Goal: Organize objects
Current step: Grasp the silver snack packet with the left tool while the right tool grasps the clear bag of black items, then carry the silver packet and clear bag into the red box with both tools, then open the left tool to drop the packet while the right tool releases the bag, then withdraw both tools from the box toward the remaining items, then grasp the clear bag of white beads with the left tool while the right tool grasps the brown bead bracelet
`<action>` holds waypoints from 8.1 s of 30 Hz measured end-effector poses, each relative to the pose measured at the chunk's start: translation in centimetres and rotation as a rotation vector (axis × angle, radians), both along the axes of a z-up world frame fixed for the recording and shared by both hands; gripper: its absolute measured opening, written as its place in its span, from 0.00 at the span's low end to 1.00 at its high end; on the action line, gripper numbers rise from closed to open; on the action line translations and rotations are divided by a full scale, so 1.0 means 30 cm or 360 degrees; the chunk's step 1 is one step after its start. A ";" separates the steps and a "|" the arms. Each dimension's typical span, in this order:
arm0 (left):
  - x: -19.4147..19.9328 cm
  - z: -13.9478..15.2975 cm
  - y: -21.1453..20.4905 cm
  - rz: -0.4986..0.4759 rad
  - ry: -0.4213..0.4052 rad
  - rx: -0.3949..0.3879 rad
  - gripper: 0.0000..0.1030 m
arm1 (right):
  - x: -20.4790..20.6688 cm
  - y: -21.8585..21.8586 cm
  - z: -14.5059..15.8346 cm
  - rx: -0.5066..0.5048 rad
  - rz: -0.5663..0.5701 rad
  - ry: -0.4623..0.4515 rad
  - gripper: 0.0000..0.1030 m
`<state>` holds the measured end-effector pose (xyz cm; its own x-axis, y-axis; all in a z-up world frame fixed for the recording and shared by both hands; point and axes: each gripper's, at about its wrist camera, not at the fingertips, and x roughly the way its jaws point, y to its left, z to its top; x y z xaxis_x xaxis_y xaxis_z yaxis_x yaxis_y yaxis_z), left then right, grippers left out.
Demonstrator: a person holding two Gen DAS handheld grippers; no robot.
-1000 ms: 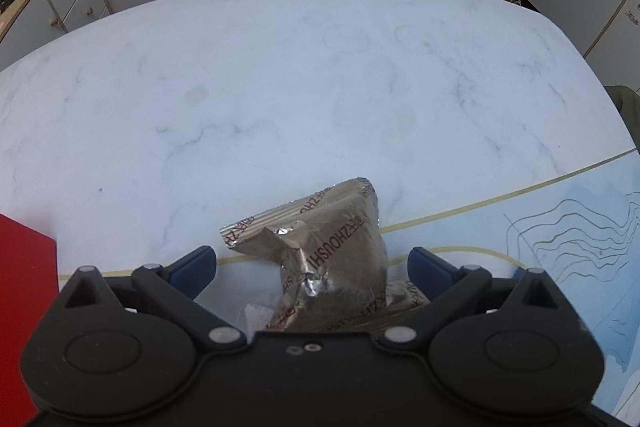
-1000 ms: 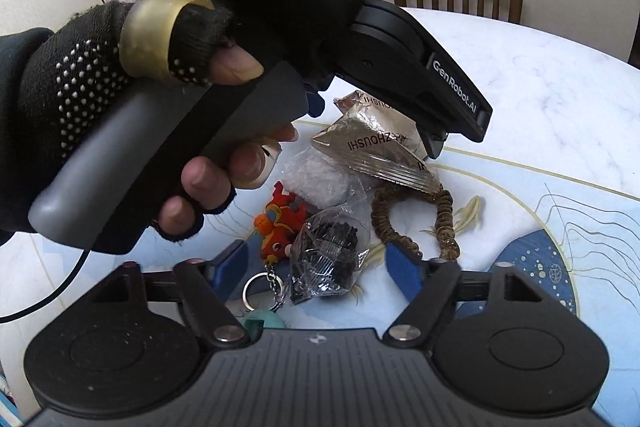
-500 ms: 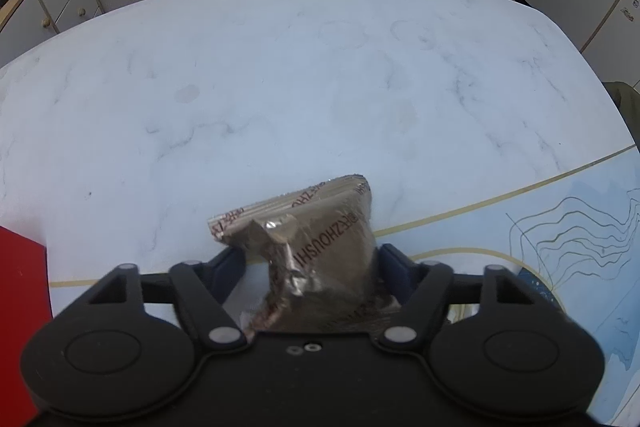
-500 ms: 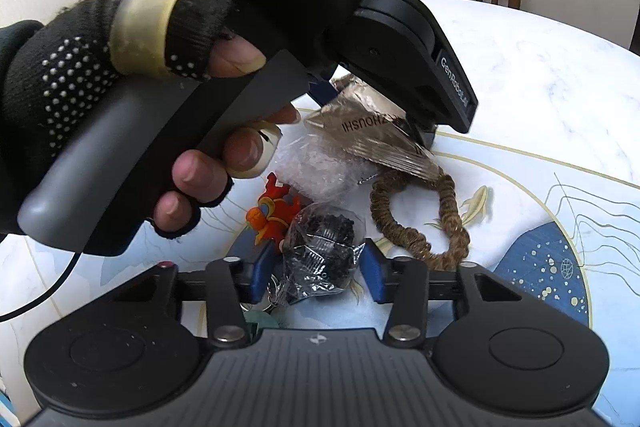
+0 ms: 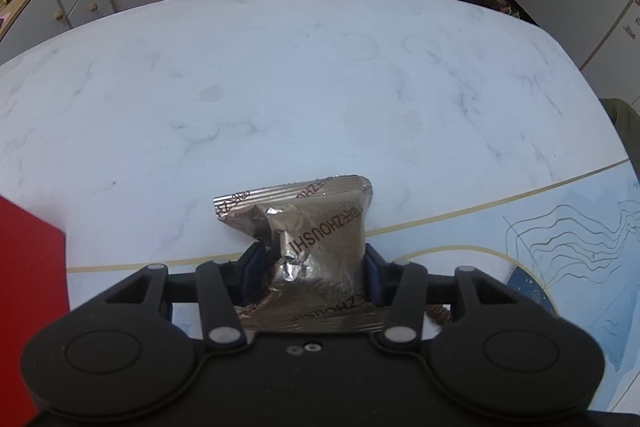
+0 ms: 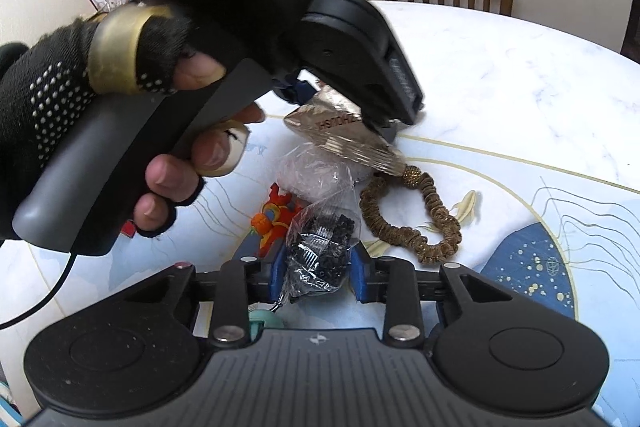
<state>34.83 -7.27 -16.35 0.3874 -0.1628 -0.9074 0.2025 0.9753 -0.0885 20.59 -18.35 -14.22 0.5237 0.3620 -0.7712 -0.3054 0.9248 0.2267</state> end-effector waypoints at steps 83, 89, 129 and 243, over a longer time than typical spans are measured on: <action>-0.153 0.216 1.068 0.0294 -0.0179 -0.0031 0.47 | 0.146 0.868 0.244 -0.0093 0.0090 -0.0119 0.31; -0.122 0.170 1.060 0.0252 -0.0147 -0.0015 0.47 | 0.166 0.901 0.201 -0.0134 0.0108 -0.0078 0.31; -0.133 0.160 1.042 0.0248 -0.0091 0.0051 0.63 | 0.110 0.895 0.224 -0.0125 0.0137 -0.0104 0.60; -0.177 -0.051 0.075 -0.0141 -0.0160 0.0150 0.99 | 0.080 -0.117 -0.077 -0.0317 0.0131 -0.0126 0.83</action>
<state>29.52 -5.02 -17.87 0.4651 -0.1164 -0.8776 0.2914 0.9562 0.0276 23.01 -21.87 -16.54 0.5603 0.2505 -0.7895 -0.3912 0.9202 0.0143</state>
